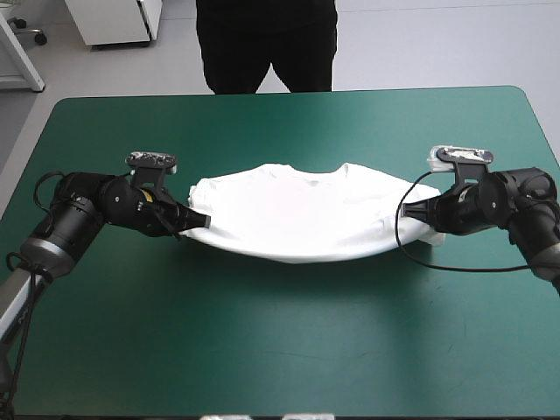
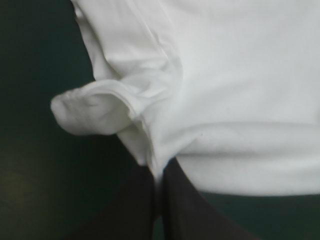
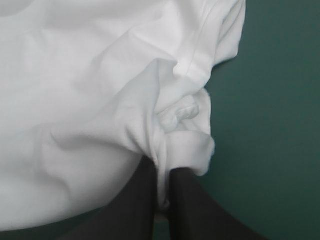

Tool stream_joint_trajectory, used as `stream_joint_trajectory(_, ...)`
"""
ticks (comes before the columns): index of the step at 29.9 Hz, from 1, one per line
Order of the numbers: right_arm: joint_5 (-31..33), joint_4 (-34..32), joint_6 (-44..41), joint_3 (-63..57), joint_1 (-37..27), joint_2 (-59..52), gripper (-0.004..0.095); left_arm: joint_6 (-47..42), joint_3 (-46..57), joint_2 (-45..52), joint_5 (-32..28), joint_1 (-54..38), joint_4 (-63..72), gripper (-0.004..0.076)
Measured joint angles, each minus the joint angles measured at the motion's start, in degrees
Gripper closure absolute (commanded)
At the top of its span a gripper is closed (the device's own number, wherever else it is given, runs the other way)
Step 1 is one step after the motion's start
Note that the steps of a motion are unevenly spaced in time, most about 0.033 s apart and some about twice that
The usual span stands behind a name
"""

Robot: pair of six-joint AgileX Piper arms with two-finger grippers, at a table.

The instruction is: Fold the cloth

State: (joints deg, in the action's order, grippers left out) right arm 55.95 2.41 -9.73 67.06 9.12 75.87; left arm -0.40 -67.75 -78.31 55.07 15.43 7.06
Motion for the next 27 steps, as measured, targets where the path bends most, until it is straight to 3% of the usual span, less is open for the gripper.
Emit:
stream_joint_trajectory(12, -1.7, -8.3, -2.7, 14.3, 0.0, 14.5, 0.0925, -3.4, -10.9, -11.6, -6.7, 0.0, -7.8, 0.0733)
stream_joint_trajectory(27, -2.7, -6.0, -3.2, 26.7, -4.6, 32.3, 0.0924, -5.3, -27.9, -32.0, -7.9, 0.3, -14.0, 0.0733)
